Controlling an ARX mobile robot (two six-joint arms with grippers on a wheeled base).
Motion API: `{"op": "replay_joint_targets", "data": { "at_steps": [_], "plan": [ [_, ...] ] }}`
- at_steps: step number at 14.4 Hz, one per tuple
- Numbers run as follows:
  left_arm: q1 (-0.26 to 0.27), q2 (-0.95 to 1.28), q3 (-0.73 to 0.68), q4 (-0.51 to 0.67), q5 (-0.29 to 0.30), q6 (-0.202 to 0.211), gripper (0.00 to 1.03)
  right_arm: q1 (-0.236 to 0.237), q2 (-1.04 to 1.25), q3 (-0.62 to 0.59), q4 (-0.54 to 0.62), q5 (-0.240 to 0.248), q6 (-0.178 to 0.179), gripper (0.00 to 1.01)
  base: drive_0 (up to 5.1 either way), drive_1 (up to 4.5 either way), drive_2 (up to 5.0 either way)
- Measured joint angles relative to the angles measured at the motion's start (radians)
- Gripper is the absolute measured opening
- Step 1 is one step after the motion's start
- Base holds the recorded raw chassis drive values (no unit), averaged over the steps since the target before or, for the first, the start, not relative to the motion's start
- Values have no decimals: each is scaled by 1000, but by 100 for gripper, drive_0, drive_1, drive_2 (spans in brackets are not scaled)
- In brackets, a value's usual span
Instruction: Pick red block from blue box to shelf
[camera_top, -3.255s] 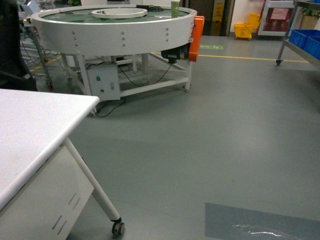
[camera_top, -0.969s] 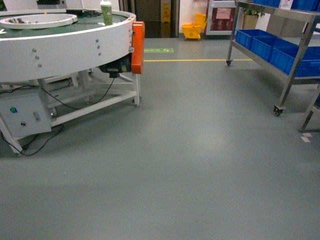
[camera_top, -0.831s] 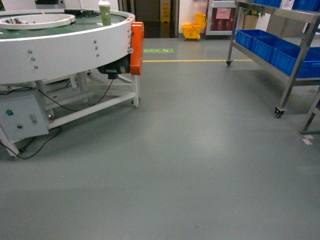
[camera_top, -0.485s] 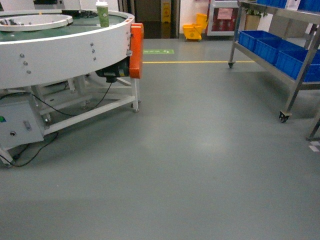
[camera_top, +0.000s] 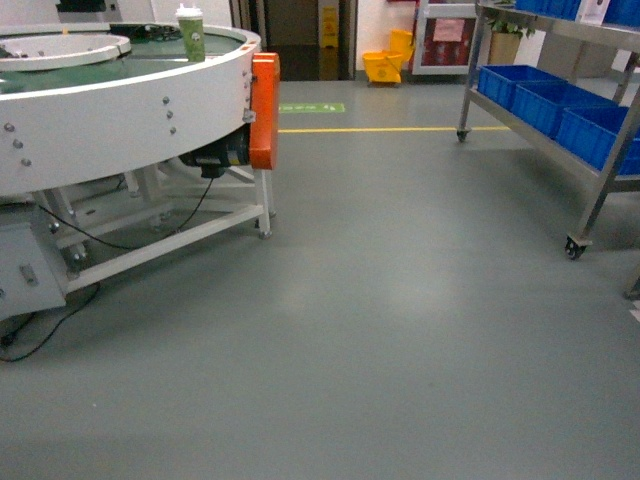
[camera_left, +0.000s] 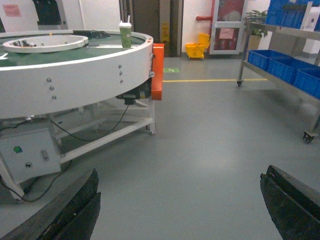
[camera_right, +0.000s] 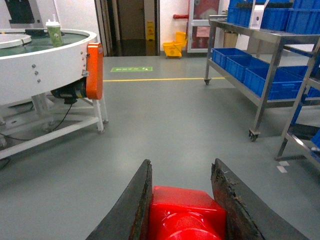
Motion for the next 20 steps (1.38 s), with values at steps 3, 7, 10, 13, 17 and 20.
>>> {"op": "replay_joint_targets", "data": {
  "at_steps": [3,7,10,13,17,20],
  "plan": [
    [0,0,0,0,0,0,98,0,0,0,1,0,0,29,11,416,-393],
    [0,0,0,-2,0,0,98,0,0,0,-2,0,0,29,11,416,-393],
    [0,0,0,2,0,0,98,0,0,0,-1,0,0,29,11,416,-393],
    [0,0,0,-3,0,0,98,0,0,0,-3,0,0,29,11,416,-393],
    [0,0,0,-1,1,0,98,0,0,0,0,0,0,29,3,420,-413],
    [0,0,0,-3,0,0,98,0,0,0,-2,0,0,29,1,418,-416]
  ]
}}
